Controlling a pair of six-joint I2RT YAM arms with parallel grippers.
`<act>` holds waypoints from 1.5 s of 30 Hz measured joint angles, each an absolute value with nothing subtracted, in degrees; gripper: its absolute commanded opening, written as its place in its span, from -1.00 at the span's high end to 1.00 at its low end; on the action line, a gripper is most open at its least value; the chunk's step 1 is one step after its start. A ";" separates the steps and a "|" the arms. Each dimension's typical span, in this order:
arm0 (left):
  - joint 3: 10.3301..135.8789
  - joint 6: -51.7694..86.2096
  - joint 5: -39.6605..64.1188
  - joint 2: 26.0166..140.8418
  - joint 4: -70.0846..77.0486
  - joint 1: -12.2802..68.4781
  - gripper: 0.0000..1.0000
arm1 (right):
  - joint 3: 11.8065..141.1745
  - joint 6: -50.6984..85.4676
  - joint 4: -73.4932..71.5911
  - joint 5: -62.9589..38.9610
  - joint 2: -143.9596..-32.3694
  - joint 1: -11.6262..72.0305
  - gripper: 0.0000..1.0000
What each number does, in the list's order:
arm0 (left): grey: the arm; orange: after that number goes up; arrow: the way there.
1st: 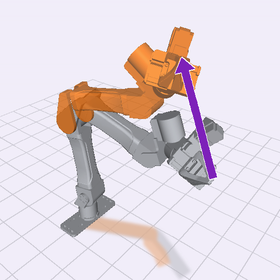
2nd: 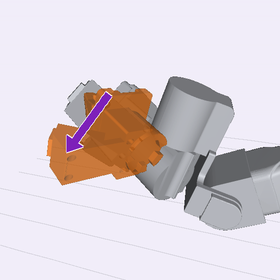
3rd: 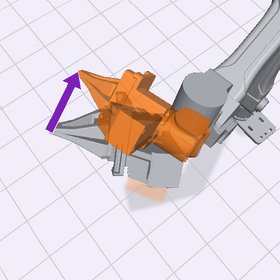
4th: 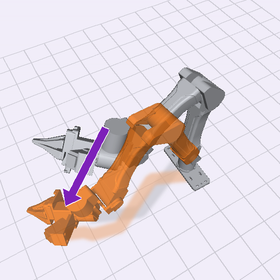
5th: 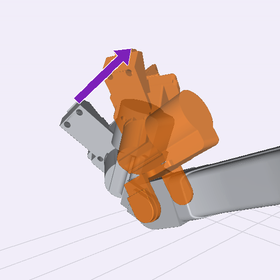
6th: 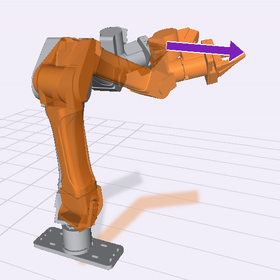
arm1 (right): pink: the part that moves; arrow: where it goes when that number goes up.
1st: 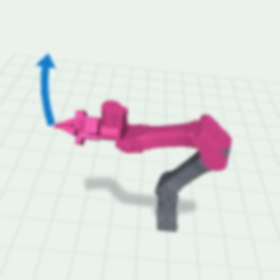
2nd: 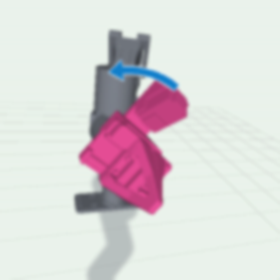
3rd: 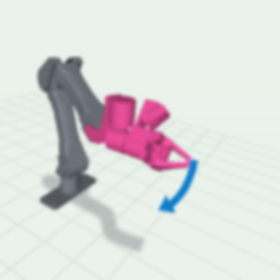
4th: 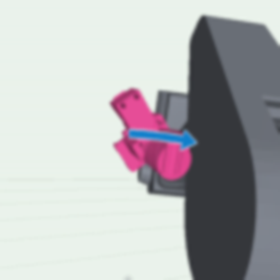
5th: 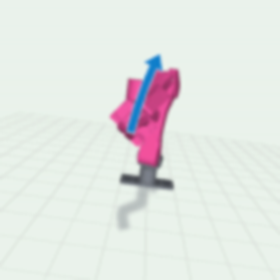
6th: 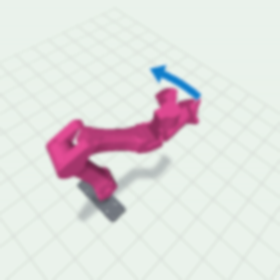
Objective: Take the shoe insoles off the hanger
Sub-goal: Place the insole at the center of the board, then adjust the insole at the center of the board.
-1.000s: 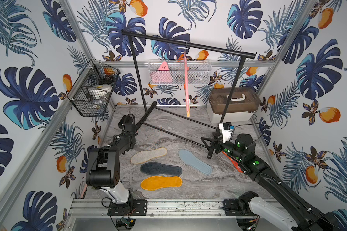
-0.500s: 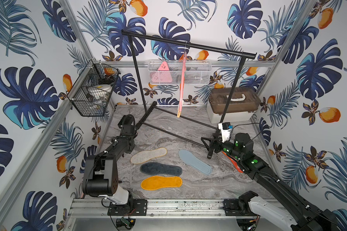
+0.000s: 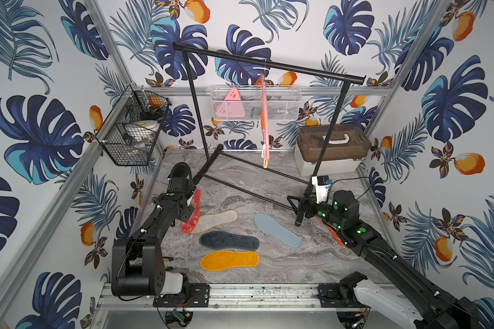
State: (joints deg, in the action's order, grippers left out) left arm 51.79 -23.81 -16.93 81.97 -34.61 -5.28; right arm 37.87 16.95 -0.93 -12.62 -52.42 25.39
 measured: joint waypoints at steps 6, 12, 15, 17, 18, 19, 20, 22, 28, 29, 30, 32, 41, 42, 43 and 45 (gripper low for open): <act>51.42 -23.70 -17.04 87.18 -32.95 -5.30 0.03 | 38.19 16.97 0.60 -11.35 -50.28 25.39 -1.00; 53.74 -20.99 -7.88 85.27 -33.78 -5.30 -0.18 | 38.17 16.97 2.57 -10.61 -49.76 25.39 -1.00; 54.02 -19.38 -2.81 84.84 -33.58 -5.30 -0.29 | 38.17 17.17 2.57 -10.63 -49.95 25.39 -1.00; 54.00 -18.24 -0.62 85.43 -32.97 -5.28 -0.31 | 38.11 17.30 2.55 -10.63 -50.30 25.39 -1.00; 54.02 -17.78 -0.05 86.19 -32.25 -5.28 -0.36 | 38.09 17.54 2.52 -10.66 -50.48 25.39 -1.00; 54.02 -17.37 -0.03 87.26 -31.51 -5.28 -0.38 | 38.09 17.54 2.44 -10.66 -50.68 25.39 -1.00; 54.04 -16.84 -0.12 88.47 -30.87 -5.28 -0.38 | 38.09 17.54 2.28 -10.68 -50.85 25.39 -1.00; 54.06 -16.29 -0.93 90.61 -29.61 -5.13 -0.45 | 38.28 17.56 2.24 -10.70 -51.16 25.39 -1.00; 53.63 -16.27 -6.81 94.45 -24.62 -4.91 -0.48 | 38.65 17.56 2.17 -10.70 -51.00 25.39 -1.00; 53.63 -16.32 -8.29 94.87 -23.75 -4.91 -0.48 | 38.70 17.56 2.20 -10.70 -51.00 25.39 -1.00; 53.63 -16.40 -9.45 95.04 -23.11 -4.91 -0.47 | 38.74 17.54 2.20 -10.70 -51.00 25.39 -1.00; 53.43 -17.08 -11.86 94.98 -21.63 -4.97 -0.46 | 38.96 17.54 2.20 -10.70 -50.98 25.39 -1.00; 51.96 -21.26 -14.72 90.00 -19.86 -7.25 -0.35 | 38.28 17.63 2.13 -10.70 -50.61 25.39 -1.00; 51.83 -21.69 -14.74 89.93 -19.53 -7.49 -0.34 | 38.28 17.85 2.04 -10.74 -50.78 25.39 -1.00; 51.57 -22.50 -14.87 89.93 -18.96 -7.66 -0.33 | 38.28 18.35 2.00 -11.05 -51.00 25.39 -1.00; 51.03 -23.14 -15.62 90.41 -18.04 -8.01 -0.32 | 38.52 18.39 2.20 -11.97 -51.72 25.43 -1.00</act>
State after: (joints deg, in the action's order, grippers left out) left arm 51.03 -23.14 -15.62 90.41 -18.04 -8.01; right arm 38.52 18.39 2.20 -11.97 -51.72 25.43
